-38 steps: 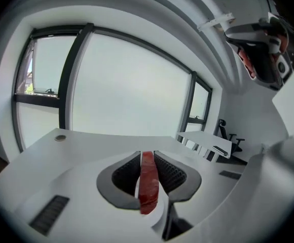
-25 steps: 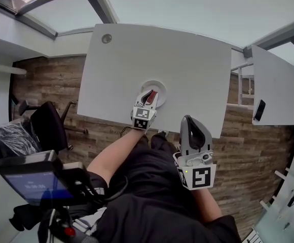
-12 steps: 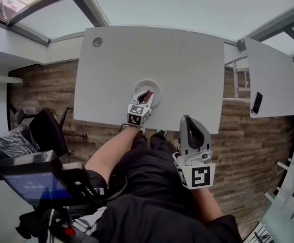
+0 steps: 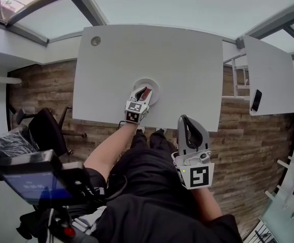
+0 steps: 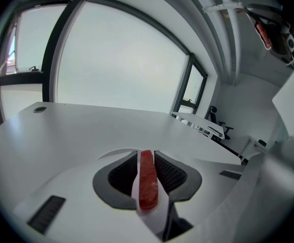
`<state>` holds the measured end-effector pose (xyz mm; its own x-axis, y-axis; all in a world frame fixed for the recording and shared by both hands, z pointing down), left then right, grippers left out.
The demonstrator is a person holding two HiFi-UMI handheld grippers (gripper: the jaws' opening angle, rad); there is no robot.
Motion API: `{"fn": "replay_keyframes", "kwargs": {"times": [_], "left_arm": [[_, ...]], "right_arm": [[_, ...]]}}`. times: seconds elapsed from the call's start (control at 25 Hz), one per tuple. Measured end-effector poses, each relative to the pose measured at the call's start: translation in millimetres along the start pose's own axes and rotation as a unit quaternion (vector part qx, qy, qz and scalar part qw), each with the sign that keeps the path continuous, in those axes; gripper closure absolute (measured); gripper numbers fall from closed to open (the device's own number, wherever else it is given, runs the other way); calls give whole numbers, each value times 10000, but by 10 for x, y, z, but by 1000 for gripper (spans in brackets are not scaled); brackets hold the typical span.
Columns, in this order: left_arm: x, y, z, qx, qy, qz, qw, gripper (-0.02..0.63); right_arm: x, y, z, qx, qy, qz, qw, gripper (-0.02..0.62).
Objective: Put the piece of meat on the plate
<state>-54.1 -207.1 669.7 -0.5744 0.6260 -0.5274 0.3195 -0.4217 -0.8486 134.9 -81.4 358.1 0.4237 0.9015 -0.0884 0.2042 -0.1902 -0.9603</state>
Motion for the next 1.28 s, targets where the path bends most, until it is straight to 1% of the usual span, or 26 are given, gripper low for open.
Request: {"fn": "replay_keyframes", "kwargs": {"times": [0.12, 0.24, 0.36, 0.48, 0.56, 0.68, 0.76, 0.84, 0.96, 1.04, 1.12, 1.2, 1.28], "left_arm": [[60, 93, 29, -135, 94, 113, 9998, 517], [34, 45, 60, -212, 145, 17, 9997, 515], [16, -10, 68, -213, 124, 137, 9996, 434], [14, -4, 71, -204, 129, 267, 9994, 391], [-5, -11, 73, -204, 51, 190, 9996, 354], [15, -34, 66, -38, -75, 71, 9999, 323], [50, -63, 60, -76, -78, 135, 9998, 301], [35, -81, 54, -153, -90, 112, 9998, 282], [88, 7, 50, -272, -72, 39, 9996, 281], [160, 65, 24, -353, -68, -96, 9993, 281], [206, 152, -21, -499, -56, -149, 9986, 281], [277, 198, -83, -608, -124, -186, 9979, 281], [424, 255, -110, -610, -86, -332, 9975, 281]], "right_arm": [[1, 0, 18, 16, 35, -19, 10000, 592], [21, -21, 28, 9, 20, 6, 10000, 592], [34, -23, 41, 11, -9, -29, 10000, 591], [33, -22, 45, 3, -12, -12, 10000, 591], [31, -28, 56, -4, 8, 22, 10000, 592], [56, -39, 92, -15, 39, 84, 10000, 591], [83, -46, 116, -33, 23, 93, 9999, 591], [91, -56, 117, -31, -4, 88, 10000, 591], [95, -58, 139, -33, -19, 62, 10000, 592], [108, -53, 165, -37, -20, 29, 10000, 591], [98, -63, 138, -54, -20, 8, 10000, 591], [102, -69, 141, -70, -3, -14, 10000, 591], [127, -62, 202, -83, 33, -42, 10000, 591]]}}
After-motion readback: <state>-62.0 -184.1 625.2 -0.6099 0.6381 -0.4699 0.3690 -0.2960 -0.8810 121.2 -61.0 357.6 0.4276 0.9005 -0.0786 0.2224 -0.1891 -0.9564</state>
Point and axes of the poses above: the fingertips, and each gripper's own axes: x backward along the fingers, z to its left, y out of its top, the point moved 10 cm from there along x, backward along the fingers, and after that the axes turned 13 degrees about -x, right-handed, at the moved point
